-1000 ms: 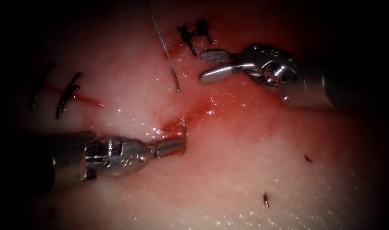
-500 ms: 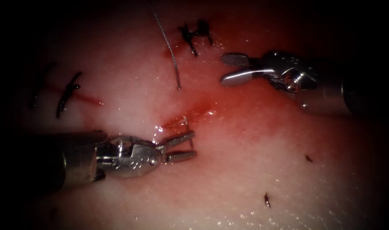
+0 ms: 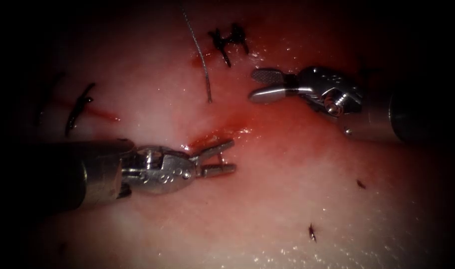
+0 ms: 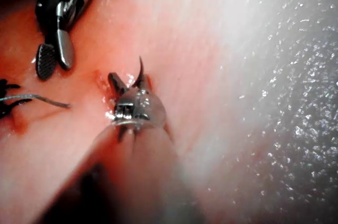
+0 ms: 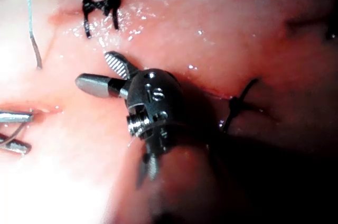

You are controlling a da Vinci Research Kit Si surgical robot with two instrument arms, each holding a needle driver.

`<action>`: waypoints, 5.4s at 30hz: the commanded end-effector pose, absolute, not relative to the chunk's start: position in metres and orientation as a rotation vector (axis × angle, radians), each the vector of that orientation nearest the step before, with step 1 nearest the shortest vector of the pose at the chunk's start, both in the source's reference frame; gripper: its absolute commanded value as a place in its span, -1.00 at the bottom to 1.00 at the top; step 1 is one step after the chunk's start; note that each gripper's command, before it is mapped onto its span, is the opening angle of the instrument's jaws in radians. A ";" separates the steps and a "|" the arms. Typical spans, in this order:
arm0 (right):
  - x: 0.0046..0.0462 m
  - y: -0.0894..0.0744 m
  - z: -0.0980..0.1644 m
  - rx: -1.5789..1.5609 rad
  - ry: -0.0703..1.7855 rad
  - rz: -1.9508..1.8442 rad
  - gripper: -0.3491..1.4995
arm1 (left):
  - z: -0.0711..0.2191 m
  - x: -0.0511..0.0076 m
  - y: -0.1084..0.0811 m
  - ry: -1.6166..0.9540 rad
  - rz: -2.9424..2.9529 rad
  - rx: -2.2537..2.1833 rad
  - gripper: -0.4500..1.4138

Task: Wound Closure

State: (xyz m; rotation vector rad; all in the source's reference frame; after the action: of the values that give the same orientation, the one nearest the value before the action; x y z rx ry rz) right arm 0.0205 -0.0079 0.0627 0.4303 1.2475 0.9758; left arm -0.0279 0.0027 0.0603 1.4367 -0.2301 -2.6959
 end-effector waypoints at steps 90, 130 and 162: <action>0.0241 -0.010 0.052 0.706 1.076 1.151 0.60 | 0.052 -0.0332 0.003 -0.843 -2.569 1.088 -1.00; 0.0255 -0.009 0.054 0.807 0.994 1.259 -1.00 | 0.051 -0.0332 0.002 -0.834 -2.461 1.130 0.49; 0.0271 -0.007 0.054 0.413 1.503 0.615 -1.00 | 0.059 -0.0263 0.004 0.080 -3.161 1.128 -1.00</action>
State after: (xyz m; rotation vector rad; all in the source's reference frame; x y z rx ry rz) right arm 0.0265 -0.0070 0.0534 0.4090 1.5024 0.6122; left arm -0.0258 0.0045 0.0590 1.1235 0.0922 -3.1643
